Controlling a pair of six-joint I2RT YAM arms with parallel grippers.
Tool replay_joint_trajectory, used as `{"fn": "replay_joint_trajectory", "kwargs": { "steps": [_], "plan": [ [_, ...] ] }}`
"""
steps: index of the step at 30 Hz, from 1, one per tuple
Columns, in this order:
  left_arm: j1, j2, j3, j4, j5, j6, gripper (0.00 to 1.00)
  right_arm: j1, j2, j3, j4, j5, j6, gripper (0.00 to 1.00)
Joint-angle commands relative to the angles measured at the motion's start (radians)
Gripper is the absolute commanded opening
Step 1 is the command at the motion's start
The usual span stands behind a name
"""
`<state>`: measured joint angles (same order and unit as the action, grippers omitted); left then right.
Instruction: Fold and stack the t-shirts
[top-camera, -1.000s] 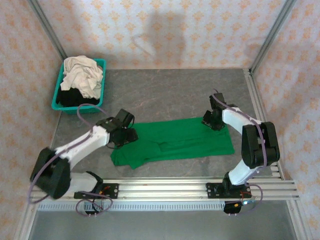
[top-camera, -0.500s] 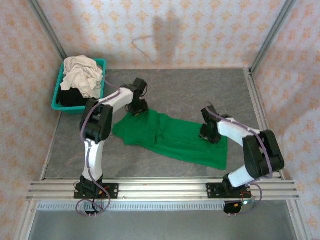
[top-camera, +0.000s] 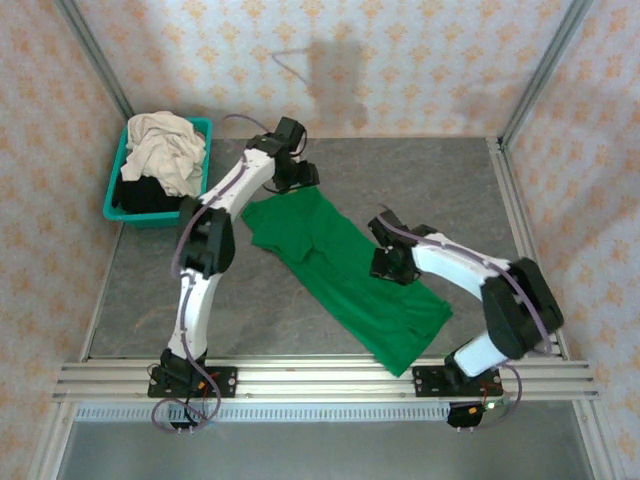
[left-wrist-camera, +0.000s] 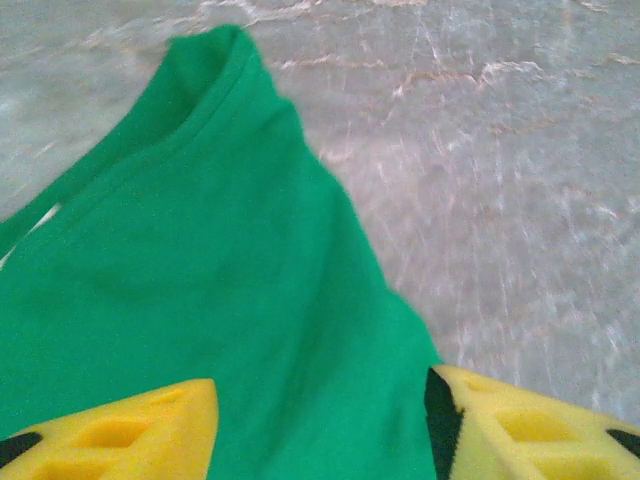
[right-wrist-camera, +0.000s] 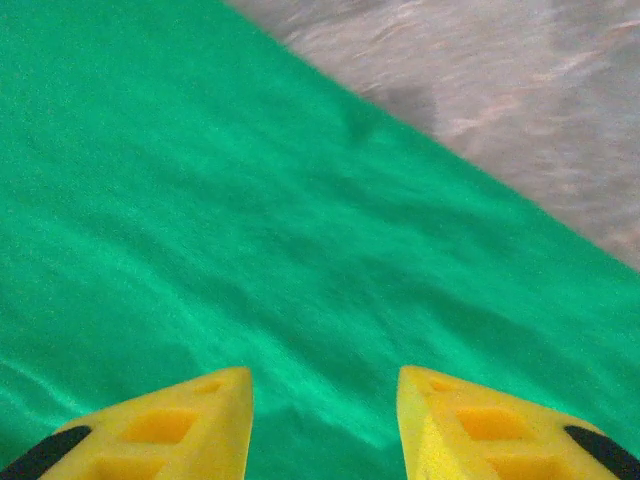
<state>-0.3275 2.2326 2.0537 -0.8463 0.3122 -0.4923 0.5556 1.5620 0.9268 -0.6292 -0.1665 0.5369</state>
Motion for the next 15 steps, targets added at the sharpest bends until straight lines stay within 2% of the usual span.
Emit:
{"fn": "replay_joint_trajectory", "kwargs": {
  "steps": [1, 4, 6, 9, 15],
  "plan": [
    [-0.003, -0.167, -0.216, 0.102, -0.057, -0.026, 0.60, 0.015, 0.106, 0.058, -0.014, 0.017, -0.058, 0.40],
    [-0.017, -0.184, -0.339, 0.167, -0.034, -0.062, 0.59, 0.015, 0.166, 0.098, -0.009, 0.017, -0.068, 0.40],
    [-0.027, -0.144, -0.358, 0.189, -0.009, -0.079, 0.56, 0.015, 0.195, 0.122, -0.003, 0.012, -0.068, 0.40],
    [-0.033, -0.055, -0.321, 0.188, 0.025, -0.098, 0.49, 0.015, 0.232, 0.168, -0.016, 0.033, -0.073, 0.40],
    [-0.041, 0.055, -0.239, 0.184, 0.037, -0.113, 0.47, 0.014, 0.299, 0.265, -0.029, 0.051, -0.064, 0.40]
  ]
}}
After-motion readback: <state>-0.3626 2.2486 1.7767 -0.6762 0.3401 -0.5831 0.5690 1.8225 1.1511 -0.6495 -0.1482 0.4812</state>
